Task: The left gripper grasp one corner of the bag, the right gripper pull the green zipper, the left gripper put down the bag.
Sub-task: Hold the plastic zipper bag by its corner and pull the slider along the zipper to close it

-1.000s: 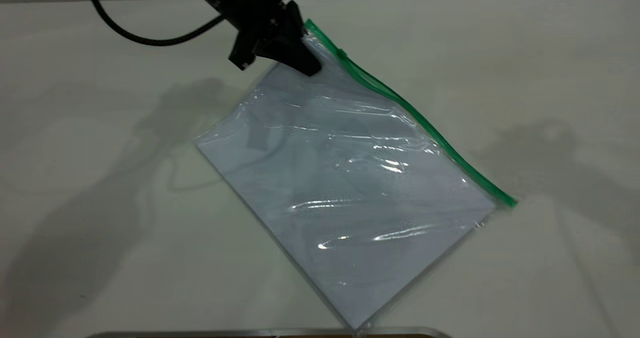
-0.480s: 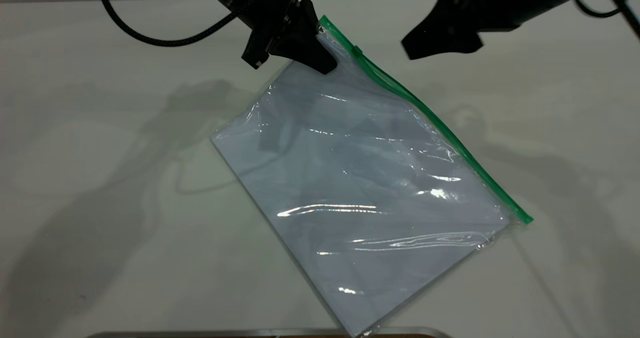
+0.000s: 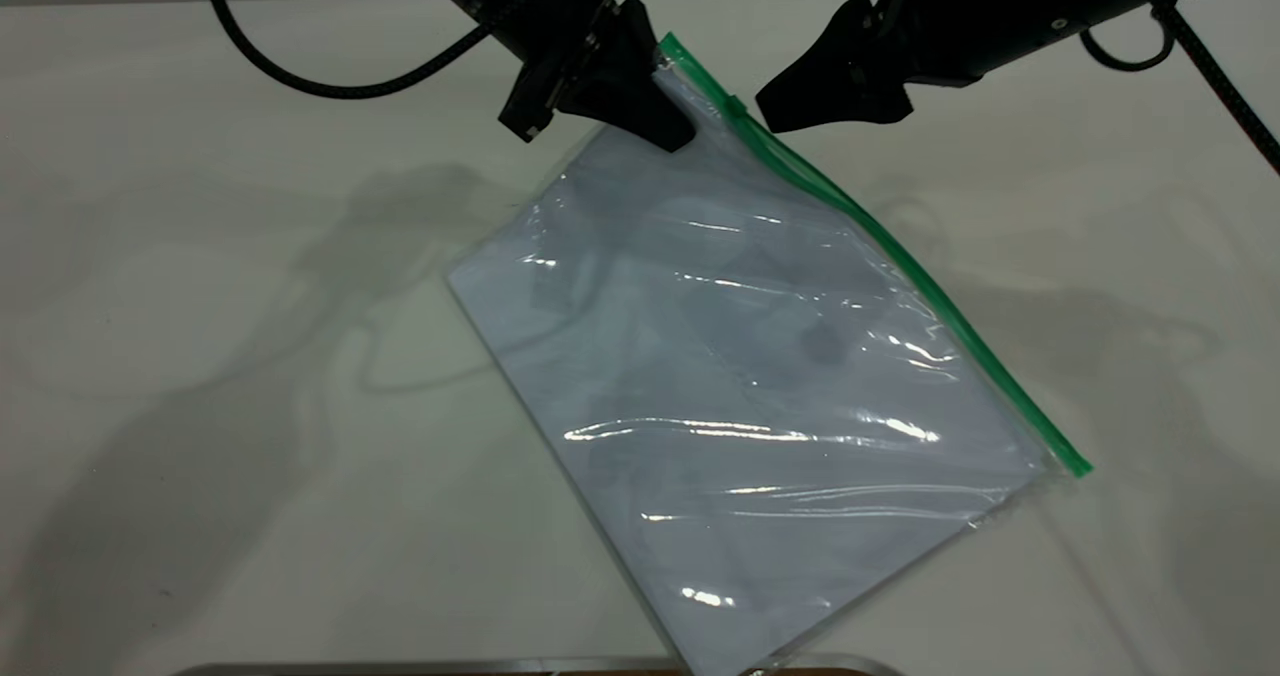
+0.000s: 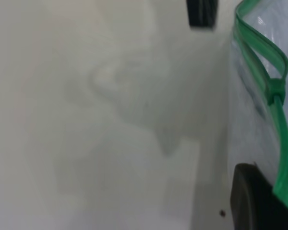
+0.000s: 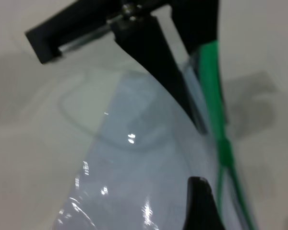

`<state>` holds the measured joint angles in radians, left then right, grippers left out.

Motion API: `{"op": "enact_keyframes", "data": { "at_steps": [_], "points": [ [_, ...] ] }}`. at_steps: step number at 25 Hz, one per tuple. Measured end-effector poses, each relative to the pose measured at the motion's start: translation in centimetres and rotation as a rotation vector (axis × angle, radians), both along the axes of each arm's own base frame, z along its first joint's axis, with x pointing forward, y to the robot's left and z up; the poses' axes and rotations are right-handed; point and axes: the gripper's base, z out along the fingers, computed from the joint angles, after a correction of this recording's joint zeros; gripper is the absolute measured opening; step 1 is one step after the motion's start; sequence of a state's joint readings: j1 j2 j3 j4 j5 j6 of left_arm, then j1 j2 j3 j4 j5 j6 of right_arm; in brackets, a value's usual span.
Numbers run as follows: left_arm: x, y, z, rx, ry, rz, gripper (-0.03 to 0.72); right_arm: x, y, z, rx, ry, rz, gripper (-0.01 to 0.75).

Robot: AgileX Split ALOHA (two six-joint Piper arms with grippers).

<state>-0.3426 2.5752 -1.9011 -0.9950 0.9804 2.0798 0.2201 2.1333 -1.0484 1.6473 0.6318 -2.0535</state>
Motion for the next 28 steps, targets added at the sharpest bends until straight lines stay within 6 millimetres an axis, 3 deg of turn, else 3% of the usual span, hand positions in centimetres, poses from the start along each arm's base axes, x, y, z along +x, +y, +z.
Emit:
{"op": "enact_keyframes", "data": {
  "at_steps": [11,16,20,28],
  "points": [
    [-0.6,-1.6,0.3,-0.051,-0.005,-0.016,0.053,0.0,0.3,0.1,0.051,0.011,-0.004,0.529],
    [-0.6,-2.0,0.6,-0.079,0.006,0.001,0.053,0.2,0.1,0.0,0.036,0.009,-0.026,0.483],
    [-0.6,-2.1,0.7,-0.092,0.011,0.009,0.053,0.2,0.1,0.0,0.03,0.009,-0.032,0.394],
    [-0.6,-2.1,0.7,-0.096,0.012,0.014,0.053,0.3,-0.1,-0.2,0.002,0.006,-0.05,0.145]
  ]
}}
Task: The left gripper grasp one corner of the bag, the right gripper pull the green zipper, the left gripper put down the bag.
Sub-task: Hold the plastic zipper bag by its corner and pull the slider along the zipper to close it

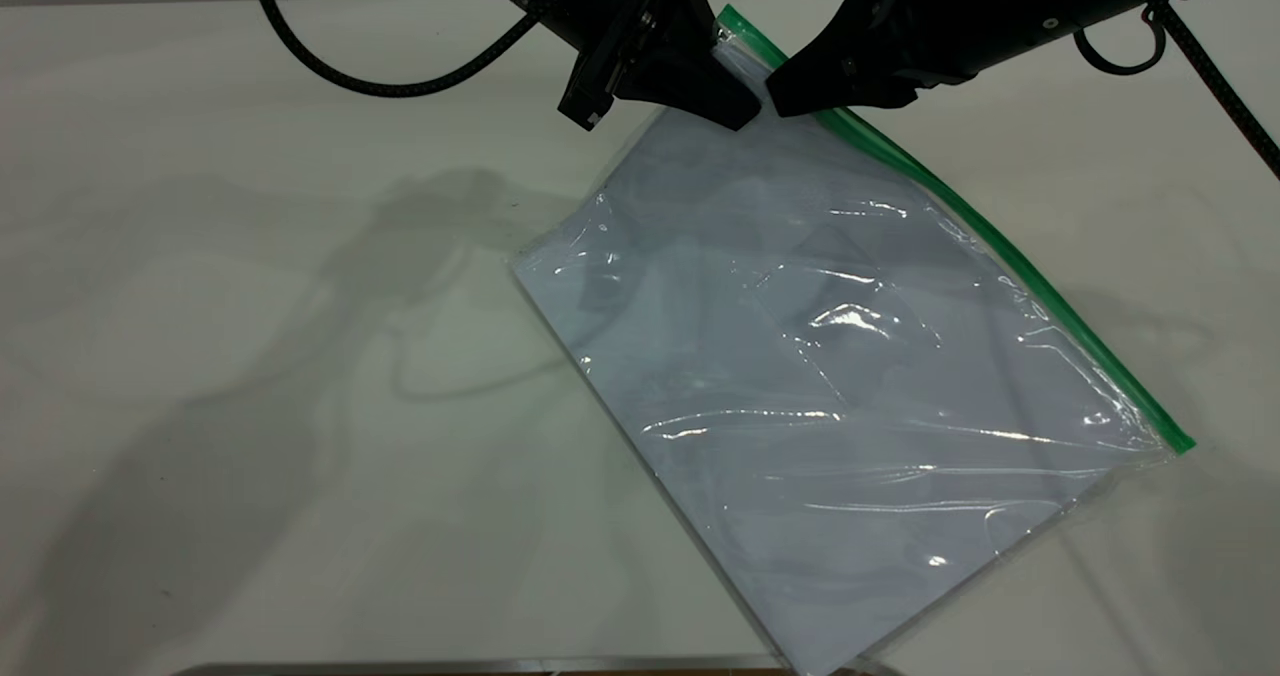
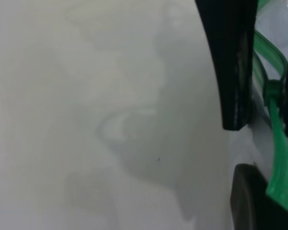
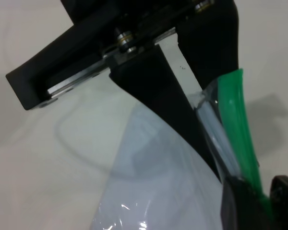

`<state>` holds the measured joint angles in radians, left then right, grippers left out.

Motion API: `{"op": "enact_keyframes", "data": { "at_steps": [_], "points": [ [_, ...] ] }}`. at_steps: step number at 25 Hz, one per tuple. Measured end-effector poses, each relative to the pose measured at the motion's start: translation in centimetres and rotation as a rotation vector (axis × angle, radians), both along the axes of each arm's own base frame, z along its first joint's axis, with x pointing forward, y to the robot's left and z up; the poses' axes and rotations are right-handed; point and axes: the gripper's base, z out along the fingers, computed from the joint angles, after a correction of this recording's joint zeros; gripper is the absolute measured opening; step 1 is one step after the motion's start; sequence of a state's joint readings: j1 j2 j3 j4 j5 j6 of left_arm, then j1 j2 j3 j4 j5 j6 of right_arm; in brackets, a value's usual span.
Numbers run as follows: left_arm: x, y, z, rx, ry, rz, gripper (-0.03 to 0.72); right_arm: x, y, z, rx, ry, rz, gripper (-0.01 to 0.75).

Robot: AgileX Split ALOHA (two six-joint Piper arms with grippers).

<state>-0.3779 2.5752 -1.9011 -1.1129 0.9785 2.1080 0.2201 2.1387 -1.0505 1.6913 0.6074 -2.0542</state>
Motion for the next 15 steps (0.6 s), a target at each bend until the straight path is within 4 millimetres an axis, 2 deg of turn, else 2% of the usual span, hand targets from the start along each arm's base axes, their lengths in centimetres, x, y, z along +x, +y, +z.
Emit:
{"op": "enact_keyframes", "data": {
  "at_steps": [5,15],
  "points": [
    [0.01,0.01,-0.02,0.003,-0.001,0.0,0.053,0.0,0.02,0.0,-0.003,-0.004,0.004,0.062],
    [0.34,0.42,-0.07,0.008,-0.004,0.022,0.053,0.07,0.0,-0.19,-0.043,0.0,-0.007,0.043]
  ]
}}
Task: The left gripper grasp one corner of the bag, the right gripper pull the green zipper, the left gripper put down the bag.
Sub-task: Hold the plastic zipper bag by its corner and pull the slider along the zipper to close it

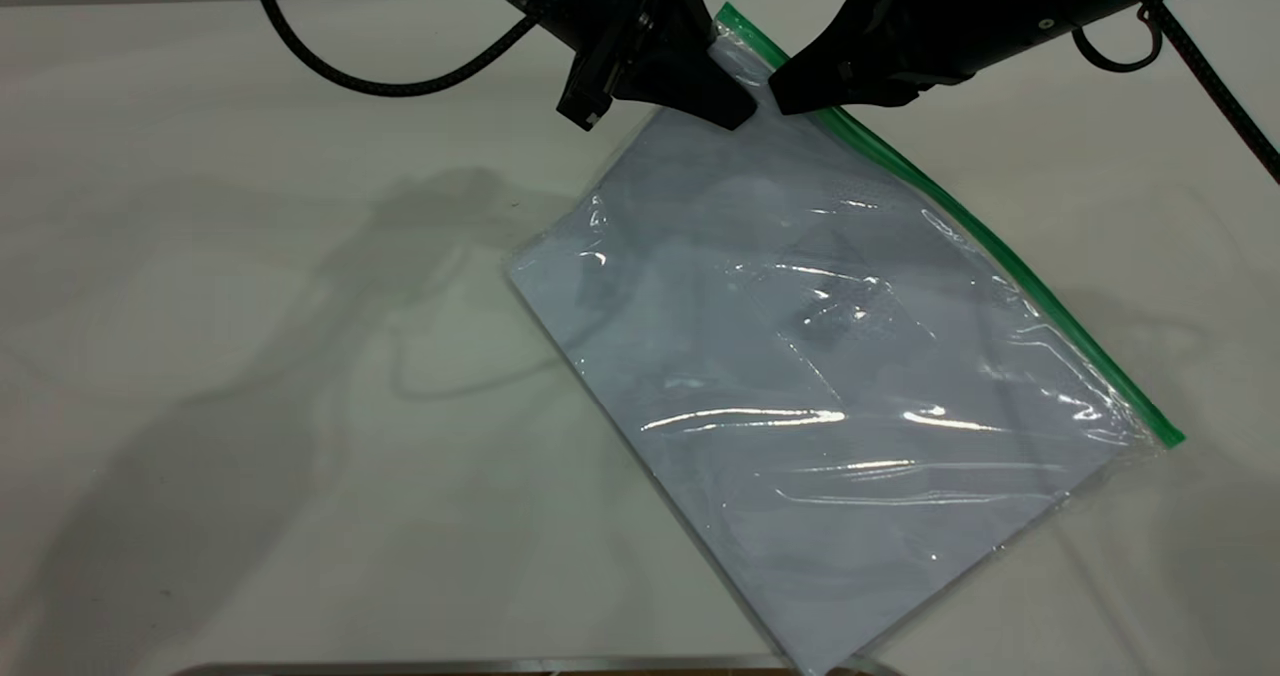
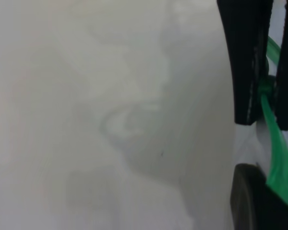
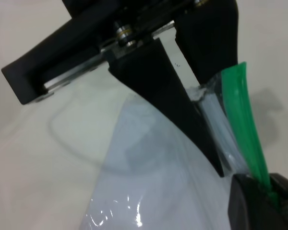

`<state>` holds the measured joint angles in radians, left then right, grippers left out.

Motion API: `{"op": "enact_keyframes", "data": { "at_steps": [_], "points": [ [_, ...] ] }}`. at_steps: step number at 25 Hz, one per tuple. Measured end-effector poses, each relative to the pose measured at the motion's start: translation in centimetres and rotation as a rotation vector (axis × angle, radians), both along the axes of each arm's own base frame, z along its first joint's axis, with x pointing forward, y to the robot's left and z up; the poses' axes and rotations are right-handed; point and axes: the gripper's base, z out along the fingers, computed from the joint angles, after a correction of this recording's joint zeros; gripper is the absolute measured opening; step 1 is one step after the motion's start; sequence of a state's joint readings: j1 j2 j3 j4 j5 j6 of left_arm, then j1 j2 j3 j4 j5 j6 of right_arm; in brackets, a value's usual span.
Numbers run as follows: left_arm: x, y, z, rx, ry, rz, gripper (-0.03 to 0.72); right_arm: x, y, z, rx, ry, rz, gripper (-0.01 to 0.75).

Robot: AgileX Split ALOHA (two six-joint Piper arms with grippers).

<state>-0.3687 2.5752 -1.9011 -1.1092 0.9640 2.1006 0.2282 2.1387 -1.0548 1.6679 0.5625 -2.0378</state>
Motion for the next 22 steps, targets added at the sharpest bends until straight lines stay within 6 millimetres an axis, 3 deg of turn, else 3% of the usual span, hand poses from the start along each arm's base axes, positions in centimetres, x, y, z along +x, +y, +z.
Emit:
{"op": "enact_keyframes", "data": {
  "at_steps": [22],
  "points": [
    [1.5,3.1,0.4,-0.039,0.071,0.094,0.053,0.0,-1.0,-0.7,-0.153,0.053,-0.024,0.043]
  ]
}}
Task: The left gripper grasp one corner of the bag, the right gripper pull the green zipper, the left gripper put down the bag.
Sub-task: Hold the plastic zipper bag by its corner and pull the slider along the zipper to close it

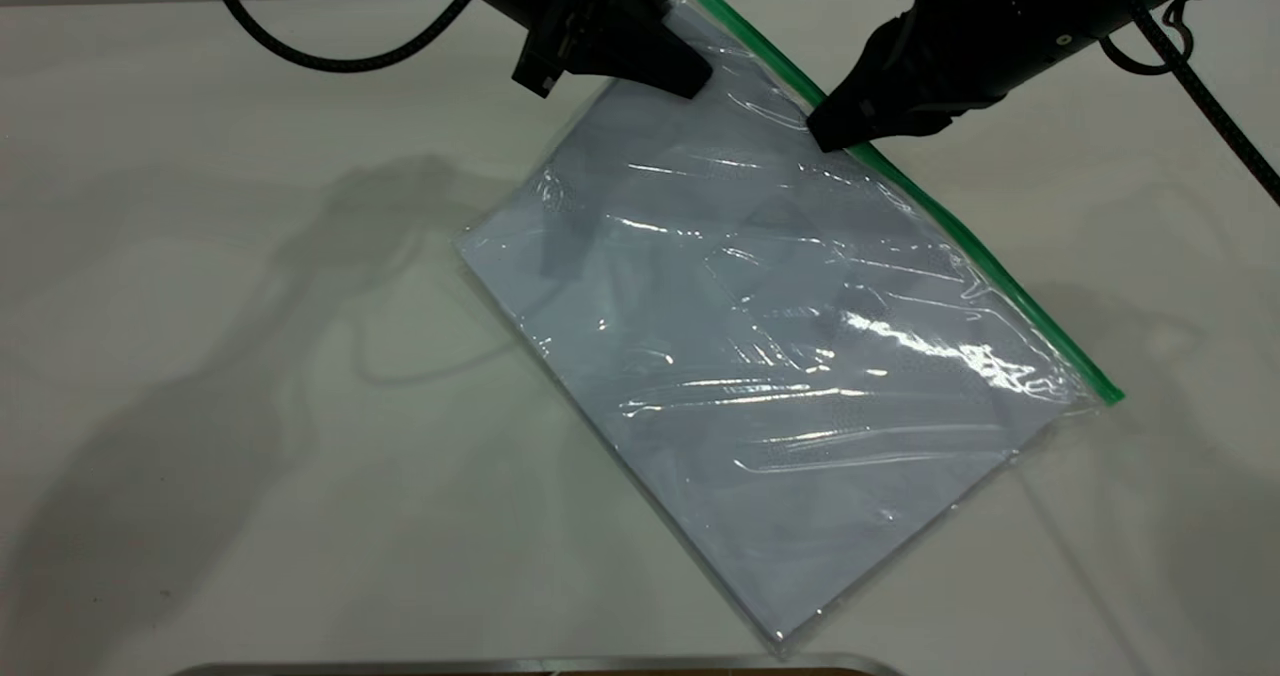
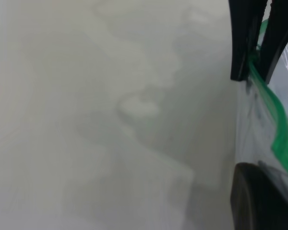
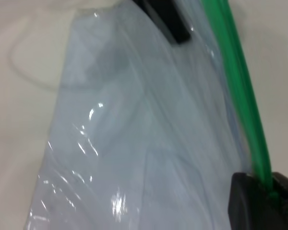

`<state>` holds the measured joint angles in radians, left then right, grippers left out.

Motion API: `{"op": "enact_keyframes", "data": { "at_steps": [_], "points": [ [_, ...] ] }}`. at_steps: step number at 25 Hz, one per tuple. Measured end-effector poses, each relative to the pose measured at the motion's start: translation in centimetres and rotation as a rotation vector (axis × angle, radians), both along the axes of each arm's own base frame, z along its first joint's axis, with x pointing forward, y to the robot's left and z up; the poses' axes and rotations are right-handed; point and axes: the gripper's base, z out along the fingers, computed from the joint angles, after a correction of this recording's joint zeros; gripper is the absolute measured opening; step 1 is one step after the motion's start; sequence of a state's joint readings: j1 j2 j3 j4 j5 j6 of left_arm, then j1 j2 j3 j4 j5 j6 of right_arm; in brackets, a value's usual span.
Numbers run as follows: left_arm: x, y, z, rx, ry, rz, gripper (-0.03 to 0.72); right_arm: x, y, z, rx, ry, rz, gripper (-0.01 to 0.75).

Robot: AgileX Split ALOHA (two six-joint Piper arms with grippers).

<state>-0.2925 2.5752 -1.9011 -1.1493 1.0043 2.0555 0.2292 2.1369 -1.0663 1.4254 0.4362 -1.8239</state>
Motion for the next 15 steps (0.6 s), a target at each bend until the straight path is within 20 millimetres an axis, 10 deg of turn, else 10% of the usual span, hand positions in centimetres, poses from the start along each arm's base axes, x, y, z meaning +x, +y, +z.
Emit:
{"op": "enact_keyframes", "data": {
  "at_steps": [15],
  "points": [
    [1.3,3.7,-0.3,0.04,0.032,0.072,0.053,-1.0,-1.0,-0.9,-0.125,0.132,-0.012,0.047]
  ]
}}
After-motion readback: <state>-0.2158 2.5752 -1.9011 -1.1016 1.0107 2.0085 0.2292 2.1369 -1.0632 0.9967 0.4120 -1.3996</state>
